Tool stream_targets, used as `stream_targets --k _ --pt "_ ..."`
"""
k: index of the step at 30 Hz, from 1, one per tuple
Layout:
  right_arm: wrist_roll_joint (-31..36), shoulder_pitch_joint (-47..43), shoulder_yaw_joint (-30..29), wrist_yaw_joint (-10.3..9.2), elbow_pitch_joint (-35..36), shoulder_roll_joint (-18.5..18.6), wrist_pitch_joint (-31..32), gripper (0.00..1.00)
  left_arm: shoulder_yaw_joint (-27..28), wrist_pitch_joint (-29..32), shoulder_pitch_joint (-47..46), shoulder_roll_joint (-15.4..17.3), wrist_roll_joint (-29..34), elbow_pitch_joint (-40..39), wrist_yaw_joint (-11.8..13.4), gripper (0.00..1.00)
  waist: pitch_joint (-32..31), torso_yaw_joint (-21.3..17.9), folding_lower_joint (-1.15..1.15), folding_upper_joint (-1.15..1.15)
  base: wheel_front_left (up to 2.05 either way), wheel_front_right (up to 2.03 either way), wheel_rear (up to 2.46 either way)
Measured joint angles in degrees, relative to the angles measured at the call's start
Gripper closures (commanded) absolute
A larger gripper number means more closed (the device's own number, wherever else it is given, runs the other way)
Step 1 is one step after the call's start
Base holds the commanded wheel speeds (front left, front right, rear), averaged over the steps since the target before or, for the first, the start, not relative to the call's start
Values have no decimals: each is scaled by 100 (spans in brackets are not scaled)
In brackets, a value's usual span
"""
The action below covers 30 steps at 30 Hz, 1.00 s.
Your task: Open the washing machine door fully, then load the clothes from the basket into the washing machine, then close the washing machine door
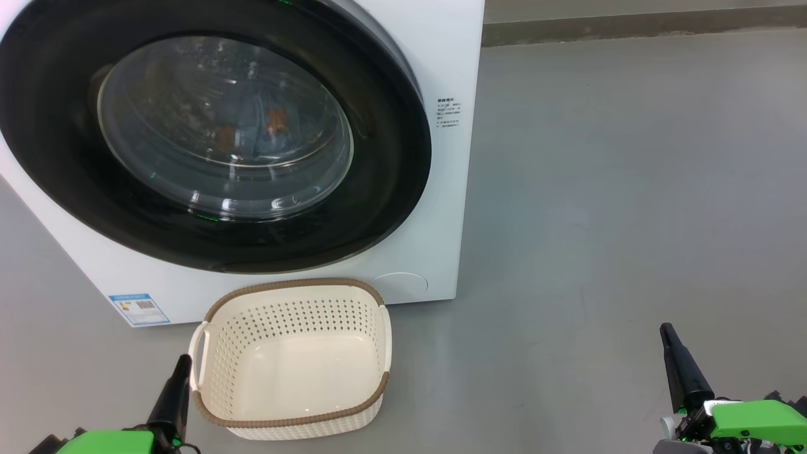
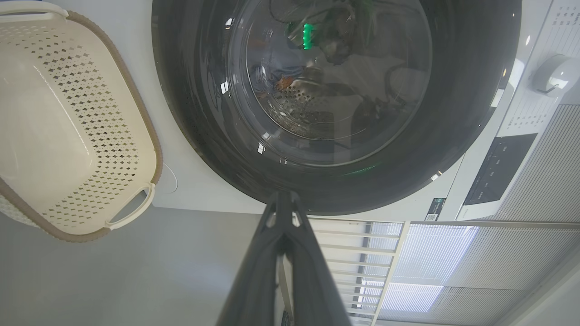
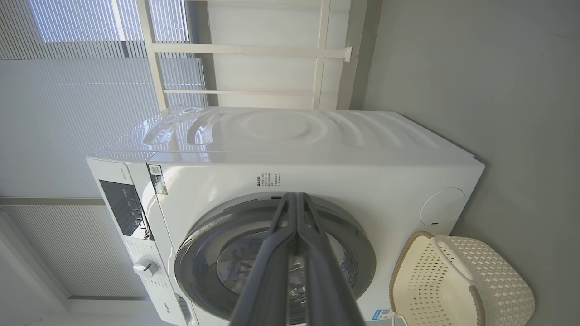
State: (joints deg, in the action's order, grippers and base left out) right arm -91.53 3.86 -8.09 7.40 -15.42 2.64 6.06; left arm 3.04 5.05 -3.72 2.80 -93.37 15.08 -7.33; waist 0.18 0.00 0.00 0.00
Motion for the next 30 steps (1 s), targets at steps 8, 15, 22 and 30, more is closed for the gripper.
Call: stream_targets --k 8,15,22,30 --pt "0 0 0 0 0 0 0 100 13 7 0 -1 0 0 0 100 0 0 0 0 0 0 0" --pt "0 0 0 0 0 -1 0 100 24 8 0 -3 0 1 0 100 0 0 0 0 0 0 0" --pt "0 0 0 0 0 -1 0 100 38 9 0 -5 1 1 0 100 0 0 0 0 0 0 0" --pt "0 0 0 0 0 -1 0 100 54 51 0 -8 1 1 0 100 0 0 0 0 0 0 0"
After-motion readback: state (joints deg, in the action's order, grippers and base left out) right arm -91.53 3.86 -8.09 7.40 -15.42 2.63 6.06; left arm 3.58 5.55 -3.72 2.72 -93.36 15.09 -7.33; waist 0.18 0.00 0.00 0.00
